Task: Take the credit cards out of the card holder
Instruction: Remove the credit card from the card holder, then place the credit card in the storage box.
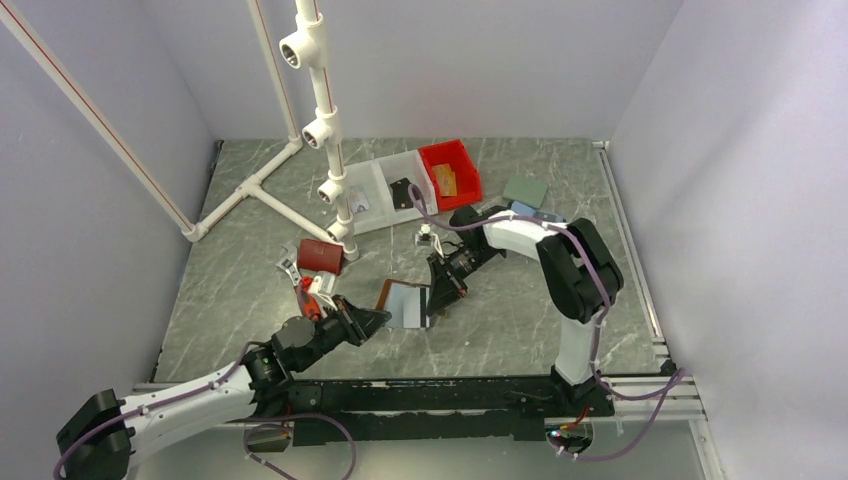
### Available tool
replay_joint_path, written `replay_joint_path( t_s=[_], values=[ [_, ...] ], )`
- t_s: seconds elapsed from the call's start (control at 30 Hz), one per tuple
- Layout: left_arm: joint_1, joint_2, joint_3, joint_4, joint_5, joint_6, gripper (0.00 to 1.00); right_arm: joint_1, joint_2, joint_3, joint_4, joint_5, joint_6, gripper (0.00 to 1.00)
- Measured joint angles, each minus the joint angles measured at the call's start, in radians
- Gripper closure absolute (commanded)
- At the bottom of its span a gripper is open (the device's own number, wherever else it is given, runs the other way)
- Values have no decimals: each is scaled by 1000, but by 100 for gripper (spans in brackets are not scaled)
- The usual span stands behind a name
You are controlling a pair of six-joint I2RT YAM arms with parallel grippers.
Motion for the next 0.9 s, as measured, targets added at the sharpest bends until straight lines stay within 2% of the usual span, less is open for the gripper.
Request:
replay_joint_path(
  t_s=[0.17, 0.3, 0.73, 0.9],
  values=[
    [7, -26, -5, -68, -45, -32, 100, -3, 105, 73, -118, 42, -101, 100],
    [10, -57, -5, -152, -64, -37, 100, -4, 144, 86, -150, 73, -124, 100],
    [11, -119, -5, -429, -115, -100, 100, -32, 138, 86, -119, 179, -83, 100],
    [11, -98, -5, -500, -116, -124, 100, -83, 68, 86, -107, 217, -68, 100]
  ],
)
